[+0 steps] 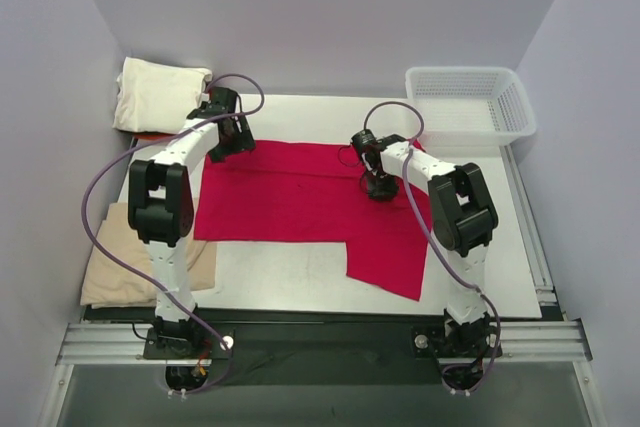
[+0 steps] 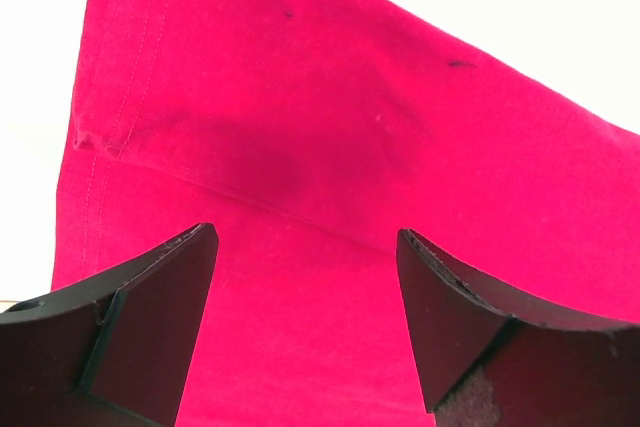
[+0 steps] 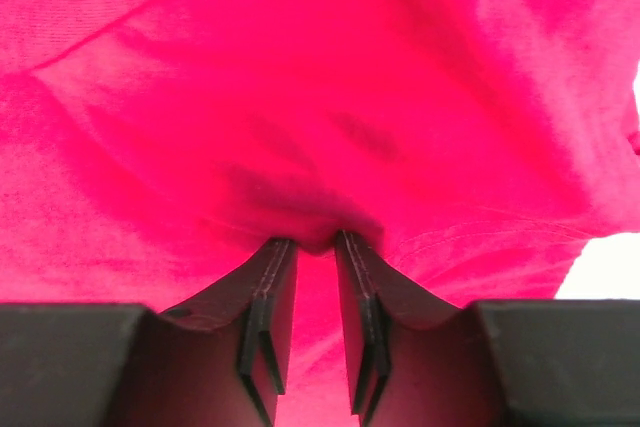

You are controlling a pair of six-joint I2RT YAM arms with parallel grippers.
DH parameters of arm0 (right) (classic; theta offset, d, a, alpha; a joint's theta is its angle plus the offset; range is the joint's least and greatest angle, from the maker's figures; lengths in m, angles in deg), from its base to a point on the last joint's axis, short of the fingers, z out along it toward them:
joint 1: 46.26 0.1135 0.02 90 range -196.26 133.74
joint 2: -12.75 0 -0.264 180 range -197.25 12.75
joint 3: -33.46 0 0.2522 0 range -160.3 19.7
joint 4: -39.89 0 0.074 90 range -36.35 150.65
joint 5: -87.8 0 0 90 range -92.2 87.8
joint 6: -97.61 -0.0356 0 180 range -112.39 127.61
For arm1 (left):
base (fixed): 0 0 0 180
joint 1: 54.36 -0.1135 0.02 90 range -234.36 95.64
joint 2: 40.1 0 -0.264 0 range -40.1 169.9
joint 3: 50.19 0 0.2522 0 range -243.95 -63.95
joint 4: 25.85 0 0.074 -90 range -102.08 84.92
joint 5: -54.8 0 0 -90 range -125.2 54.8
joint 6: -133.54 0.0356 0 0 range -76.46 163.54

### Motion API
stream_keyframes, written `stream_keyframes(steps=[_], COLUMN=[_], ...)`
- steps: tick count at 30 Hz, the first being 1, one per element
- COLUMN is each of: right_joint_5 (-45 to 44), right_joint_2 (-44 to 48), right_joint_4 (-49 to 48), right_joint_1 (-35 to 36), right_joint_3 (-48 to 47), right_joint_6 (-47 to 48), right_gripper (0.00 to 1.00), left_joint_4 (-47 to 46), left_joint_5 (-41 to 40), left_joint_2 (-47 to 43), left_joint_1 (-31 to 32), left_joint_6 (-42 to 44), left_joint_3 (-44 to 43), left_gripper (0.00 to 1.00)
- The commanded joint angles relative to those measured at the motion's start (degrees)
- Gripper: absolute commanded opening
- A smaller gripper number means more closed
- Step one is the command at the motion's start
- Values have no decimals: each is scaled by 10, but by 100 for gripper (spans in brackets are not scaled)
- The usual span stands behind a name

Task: Fold and stack the t-shirts
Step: Fold the flattened tshirt in 1/3 of the way

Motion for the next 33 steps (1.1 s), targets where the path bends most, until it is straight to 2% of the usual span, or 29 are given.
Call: stream_keyframes(steps=[1, 6, 10, 24, 33], right_joint_5=[-47, -50, -50, -40, -36], right_joint_2=[29, 26, 27, 93, 48], right_joint_4=[37, 40, 42, 63, 64], right_joint_1=[-5, -7, -8, -21, -56], right_joint_3=[-6, -10, -12, -48, -95], right_joint_6=[-4, -4, -8, -8, -1], right_gripper=[25, 23, 0, 0, 6], left_joint_4=[-19, -20, -21, -19, -20], left_joint_5=[8, 8, 5, 5, 7], left_joint_2=[-41, -43, -47, -46, -47], left_joint_1=[1, 1, 2, 2, 1], left_joint_6=[4, 5, 6, 12, 16], left_joint_3=[3, 10, 13, 17, 20], left_gripper=[84, 84, 84, 83, 84])
